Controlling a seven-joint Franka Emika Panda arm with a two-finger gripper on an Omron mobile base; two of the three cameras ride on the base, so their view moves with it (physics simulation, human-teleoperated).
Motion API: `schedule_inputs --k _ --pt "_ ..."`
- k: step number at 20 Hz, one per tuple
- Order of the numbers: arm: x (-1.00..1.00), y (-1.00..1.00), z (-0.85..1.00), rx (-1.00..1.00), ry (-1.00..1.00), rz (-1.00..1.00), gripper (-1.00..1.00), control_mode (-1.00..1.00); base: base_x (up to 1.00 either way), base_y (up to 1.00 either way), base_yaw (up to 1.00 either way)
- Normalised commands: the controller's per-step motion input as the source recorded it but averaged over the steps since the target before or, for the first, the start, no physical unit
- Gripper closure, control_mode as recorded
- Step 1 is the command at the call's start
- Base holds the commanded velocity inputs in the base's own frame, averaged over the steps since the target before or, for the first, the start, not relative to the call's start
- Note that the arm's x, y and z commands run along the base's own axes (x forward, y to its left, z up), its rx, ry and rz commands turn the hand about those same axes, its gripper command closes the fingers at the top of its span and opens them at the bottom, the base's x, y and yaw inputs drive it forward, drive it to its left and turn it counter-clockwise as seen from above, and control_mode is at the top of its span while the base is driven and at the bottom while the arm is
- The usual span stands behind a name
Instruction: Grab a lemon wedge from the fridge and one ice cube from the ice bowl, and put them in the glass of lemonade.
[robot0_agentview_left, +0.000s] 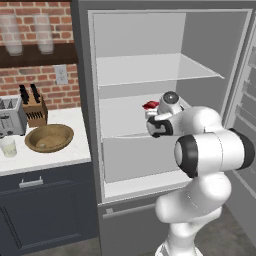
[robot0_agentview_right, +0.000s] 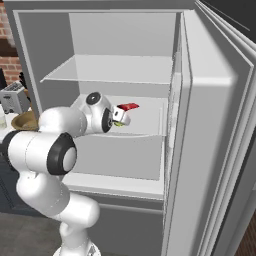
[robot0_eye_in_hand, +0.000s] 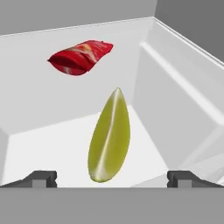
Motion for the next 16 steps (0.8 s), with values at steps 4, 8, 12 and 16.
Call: schedule_inputs --k 4,8,12,16 --pt "0.3 -0.02 -0.06 0.0 0.04 -0.02 -1.0 -1.0 0.0 0.0 0.0" --pt "0.26 -0.04 -0.12 0.0 0.07 -0.02 -1.0 -1.0 0.0 0.0 0.0" --pt "0.18 -0.07 -0.17 0.0 0.08 -0.02 -1.0 -1.0 0.0 0.0 0.0" --pt "0.18 -0.07 -0.19 0.0 0.07 -0.01 -1.0 -1.0 0.0 0.0 0.0"
